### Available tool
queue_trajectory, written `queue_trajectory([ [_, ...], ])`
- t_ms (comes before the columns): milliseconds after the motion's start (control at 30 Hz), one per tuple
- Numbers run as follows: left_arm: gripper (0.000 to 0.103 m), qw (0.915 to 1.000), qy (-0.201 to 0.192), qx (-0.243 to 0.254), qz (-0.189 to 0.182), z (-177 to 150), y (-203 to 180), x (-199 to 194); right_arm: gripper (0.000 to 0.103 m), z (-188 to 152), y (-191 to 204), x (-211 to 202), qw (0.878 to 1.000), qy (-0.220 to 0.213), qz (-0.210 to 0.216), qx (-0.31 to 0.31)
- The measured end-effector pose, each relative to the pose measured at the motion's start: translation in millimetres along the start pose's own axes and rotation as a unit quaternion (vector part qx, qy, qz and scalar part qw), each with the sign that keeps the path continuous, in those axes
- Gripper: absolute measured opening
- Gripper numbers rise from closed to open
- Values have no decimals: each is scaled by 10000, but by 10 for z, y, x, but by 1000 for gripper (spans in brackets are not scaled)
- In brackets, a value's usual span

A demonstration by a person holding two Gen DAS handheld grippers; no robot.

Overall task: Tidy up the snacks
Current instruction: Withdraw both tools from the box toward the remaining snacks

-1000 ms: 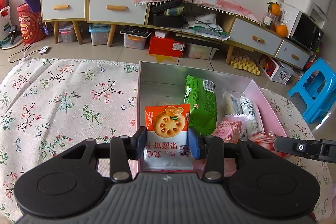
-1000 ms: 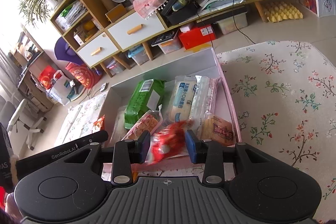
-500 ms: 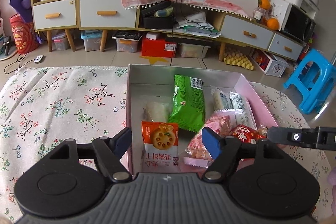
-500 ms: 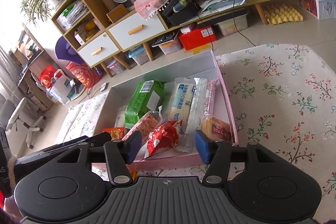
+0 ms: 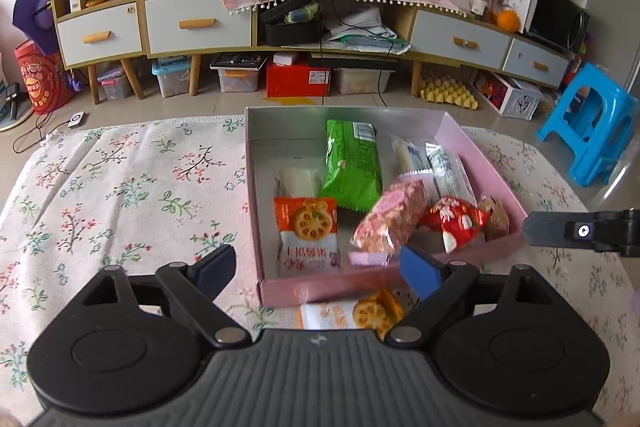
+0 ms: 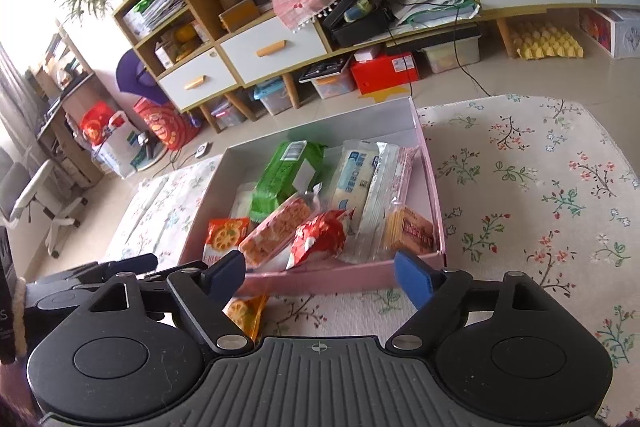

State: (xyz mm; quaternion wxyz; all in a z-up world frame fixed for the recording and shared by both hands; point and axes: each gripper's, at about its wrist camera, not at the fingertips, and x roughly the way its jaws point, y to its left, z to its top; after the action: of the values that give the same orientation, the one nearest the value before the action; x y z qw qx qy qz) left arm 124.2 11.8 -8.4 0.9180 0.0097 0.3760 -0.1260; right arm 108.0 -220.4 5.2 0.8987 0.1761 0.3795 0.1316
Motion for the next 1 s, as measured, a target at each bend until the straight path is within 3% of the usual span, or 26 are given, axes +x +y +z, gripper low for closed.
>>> queue_trajectory([
  [300,97,9994,323,117,83,-199,15,-97,86,-183,72,-187,9995,237,-35,-222],
  [500,100,9990,352,264,98,-351,50,-215,90,-307,93,-313,9987,301,-16,-405],
  [1000,103,9971,493,553,147,-681,164,-411,90,-667,-2,-429,9934,634,-208,-935],
])
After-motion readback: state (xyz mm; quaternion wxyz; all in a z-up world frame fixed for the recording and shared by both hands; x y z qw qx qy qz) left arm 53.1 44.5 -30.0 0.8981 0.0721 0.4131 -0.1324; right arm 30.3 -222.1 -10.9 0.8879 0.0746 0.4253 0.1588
